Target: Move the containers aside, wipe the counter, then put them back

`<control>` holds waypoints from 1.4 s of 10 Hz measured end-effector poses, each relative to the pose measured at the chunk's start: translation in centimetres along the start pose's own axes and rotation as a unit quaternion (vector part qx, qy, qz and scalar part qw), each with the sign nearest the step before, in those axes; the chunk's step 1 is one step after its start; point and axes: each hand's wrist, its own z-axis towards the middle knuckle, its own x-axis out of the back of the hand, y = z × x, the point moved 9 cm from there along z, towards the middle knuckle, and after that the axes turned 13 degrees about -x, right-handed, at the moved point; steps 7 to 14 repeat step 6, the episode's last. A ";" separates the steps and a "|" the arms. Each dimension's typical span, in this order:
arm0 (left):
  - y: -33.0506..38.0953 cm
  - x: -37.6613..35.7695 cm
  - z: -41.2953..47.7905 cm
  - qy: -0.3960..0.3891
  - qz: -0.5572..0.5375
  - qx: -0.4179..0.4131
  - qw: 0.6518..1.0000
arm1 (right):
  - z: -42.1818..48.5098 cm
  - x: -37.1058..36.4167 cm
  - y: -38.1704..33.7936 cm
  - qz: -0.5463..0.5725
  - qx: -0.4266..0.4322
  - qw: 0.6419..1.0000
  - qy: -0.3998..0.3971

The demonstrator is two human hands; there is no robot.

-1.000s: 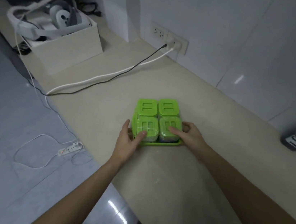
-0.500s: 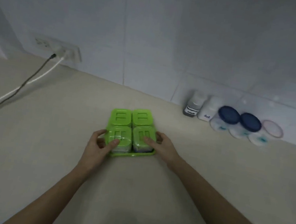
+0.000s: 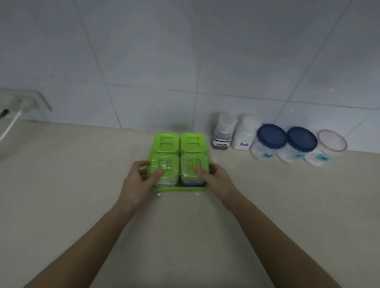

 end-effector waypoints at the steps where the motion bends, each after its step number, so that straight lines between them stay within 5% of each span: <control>1: 0.4 -0.3 1.9 -0.007 0.012 -0.002 1.000 | 1.2 0.1 -1.0 0.002 0.002 1.000 0.006; 14: 0.3 -1.7 6.2 -0.042 0.071 -0.003 0.997 | 4.0 1.8 -2.2 0.019 -0.012 1.000 0.020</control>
